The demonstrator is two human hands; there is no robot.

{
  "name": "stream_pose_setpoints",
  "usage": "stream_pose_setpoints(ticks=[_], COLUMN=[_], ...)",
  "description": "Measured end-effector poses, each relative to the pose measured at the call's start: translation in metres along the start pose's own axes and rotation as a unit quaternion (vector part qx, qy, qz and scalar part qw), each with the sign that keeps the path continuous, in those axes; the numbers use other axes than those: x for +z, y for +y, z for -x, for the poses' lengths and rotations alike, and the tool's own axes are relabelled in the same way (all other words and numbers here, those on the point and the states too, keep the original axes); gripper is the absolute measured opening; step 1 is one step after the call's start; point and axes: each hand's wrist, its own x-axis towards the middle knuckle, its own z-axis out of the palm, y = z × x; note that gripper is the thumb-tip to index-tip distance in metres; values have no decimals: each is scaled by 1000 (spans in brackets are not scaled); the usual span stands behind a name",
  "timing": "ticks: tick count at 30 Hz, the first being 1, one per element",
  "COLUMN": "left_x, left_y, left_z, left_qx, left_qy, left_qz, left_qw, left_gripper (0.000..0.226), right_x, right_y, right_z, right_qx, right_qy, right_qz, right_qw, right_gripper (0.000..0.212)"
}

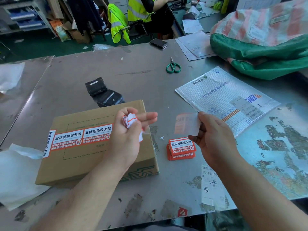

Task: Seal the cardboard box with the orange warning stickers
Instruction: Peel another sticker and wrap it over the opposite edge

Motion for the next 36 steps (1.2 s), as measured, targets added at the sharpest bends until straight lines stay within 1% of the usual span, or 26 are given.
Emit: stream_pose_setpoints(ticks=[2,4,6,8,10,12,13,15,16,17,18,19,20,21,23,24,25,26,28,29,30,33,36], left_x=[-4,-7,-8,-8,-9,-10,-11,-10,-8,-5,-2,1,2,4,5,4,2,0,-2,-2,-3,-6,-8], left_y=[2,3,4,5,6,7,6,6,5,4,2,0,-1,-1,0,2,4,8,14,17,19,19,16], left_z=[0,1,3,4,7,10,12,14,15,16,17,19,21,23,22,20,16,13,8,6,5,2,1], left_qx=[11,25,35,47,52,54,80,169,209,231,241,243,233,209,121,69,12,-50,-179,-227,-255,-277,-275], left_qy=[6,6,14,24,11,-22,-37,-55,-62,-66,-65,-58,-46,-31,-5,10,23,24,-8,-27,-39,-50,-55], left_qz=[-27,-51,-78,-107,-131,-181,-242,-384,-430,-460,-475,-479,-468,-436,-325,-273,-237,-209,-151,-127,-111,-96,-101], left_qw=[1000,998,996,993,990,982,966,906,876,855,844,842,851,875,938,959,971,976,972,965,960,955,955], left_gripper=[45,49,43,33,19,17,21,31,34,36,37,37,36,37,41,45,49,50,54,56,56,44,31], right_x=[0,0,0,1,3,6,8,11,12,14,15,16,16,16,16,16,16,15,12,10,9,5,2], right_y=[0,1,2,2,3,3,3,4,5,7,8,10,12,13,12,10,8,8,10,13,15,20,24], right_z=[1,2,2,3,5,7,8,9,10,11,13,14,16,18,22,24,26,27,29,30,30,30,27], right_qx=[3,5,5,-2,-5,4,10,20,24,26,25,18,7,-10,-60,-90,-126,-168,-259,-300,-338,-439,-482], right_qy=[4,8,7,13,22,32,37,43,40,33,23,10,-3,-13,-22,-22,-22,-24,-34,-38,-45,-86,-110], right_qz=[-1,0,11,26,38,46,47,40,36,33,32,37,51,69,105,126,153,184,246,276,301,340,358], right_qw=[1000,1000,1000,1000,999,998,998,998,998,999,999,999,999,997,992,988,980,968,933,912,891,827,792], right_gripper=[33,32,28,27,28,29,29,27,25,22,21,23,27,29,31,32,33,32,30,28,24,20,23])
